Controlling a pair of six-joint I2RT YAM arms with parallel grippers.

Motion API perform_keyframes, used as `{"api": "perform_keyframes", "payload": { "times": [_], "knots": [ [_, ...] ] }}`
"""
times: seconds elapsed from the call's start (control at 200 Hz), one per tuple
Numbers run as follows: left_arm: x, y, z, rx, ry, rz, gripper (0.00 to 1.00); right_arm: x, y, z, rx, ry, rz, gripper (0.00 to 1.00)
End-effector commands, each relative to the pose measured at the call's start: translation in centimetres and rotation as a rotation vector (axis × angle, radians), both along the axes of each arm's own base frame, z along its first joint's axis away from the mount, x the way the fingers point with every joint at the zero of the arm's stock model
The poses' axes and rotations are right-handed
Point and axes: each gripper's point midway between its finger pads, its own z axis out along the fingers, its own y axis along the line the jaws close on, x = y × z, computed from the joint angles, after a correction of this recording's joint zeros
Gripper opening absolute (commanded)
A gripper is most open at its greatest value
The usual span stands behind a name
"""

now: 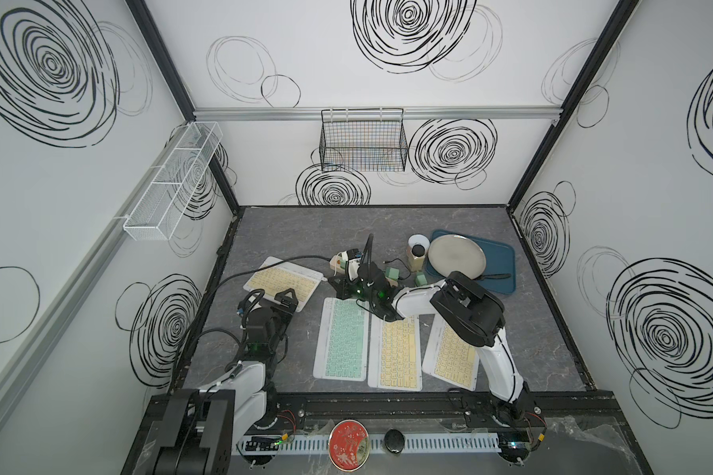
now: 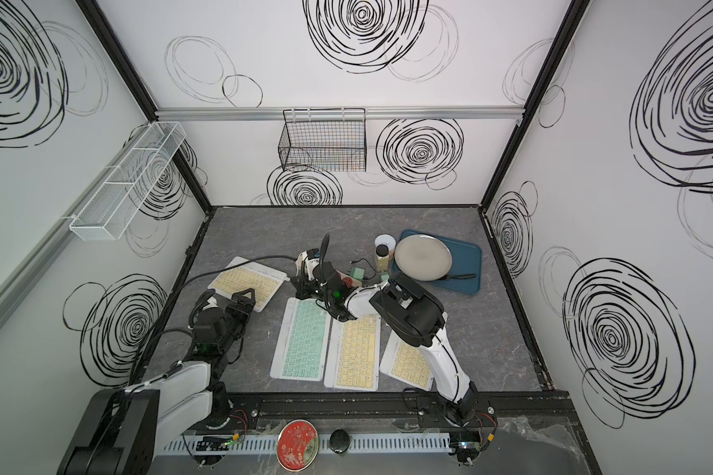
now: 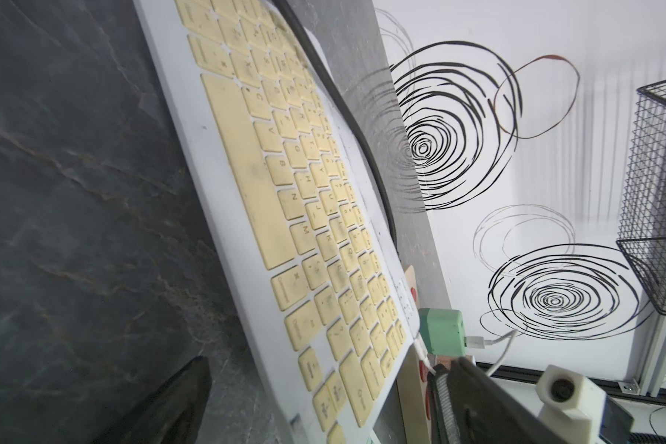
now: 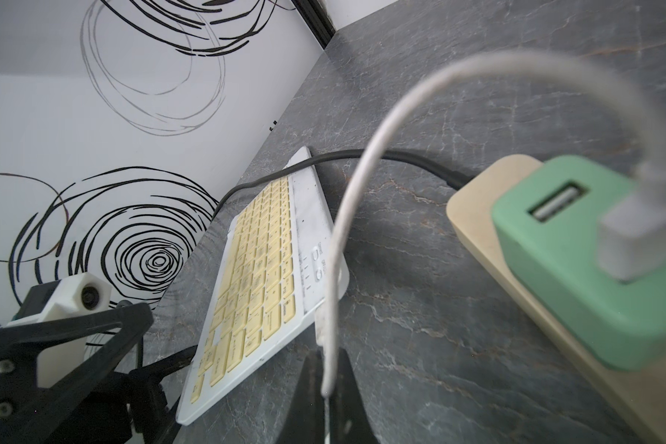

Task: Unplug the wireless keyboard
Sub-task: Pick up the keyboard from the center of the board.

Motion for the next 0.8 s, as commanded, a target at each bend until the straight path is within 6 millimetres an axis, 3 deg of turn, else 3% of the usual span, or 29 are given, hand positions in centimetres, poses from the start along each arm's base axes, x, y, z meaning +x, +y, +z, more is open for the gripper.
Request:
{"api": "perform_keyframes", "payload": {
  "times": [0.0, 0.365, 0.555, 0.625, 0.705, 0.796],
  "knots": [
    [2.4, -0.8, 3.0, -0.062, -0.136, -0.044, 0.96, 0.1, 1.1, 4.7, 0.098, -0.062, 0.010, 0.00],
    [3.6, 0.9, 4.8, -0.127, -0.293, 0.045, 0.67, -0.3, 1.4, 4.1, 0.088, -0.051, 0.021, 0.00],
    [3.4, 1.1, 5.4, -0.151, -0.330, 0.050, 0.23, -0.3, 1.5, 3.9, 0.097, -0.047, 0.021, 0.00],
    [3.1, 0.8, 5.3, -0.170, -0.332, 0.052, 0.11, -0.2, 1.5, 3.9, 0.103, -0.045, 0.019, 0.06],
    [2.6, 0.5, 4.5, -0.193, -0.316, 0.067, 0.00, -0.3, 1.6, 4.1, 0.117, -0.042, 0.018, 0.21],
    [1.4, 0.6, 4.3, -0.198, -0.333, 0.112, 0.00, -0.3, 1.7, 4.2, 0.136, -0.032, 0.018, 0.35]
  ]
}}
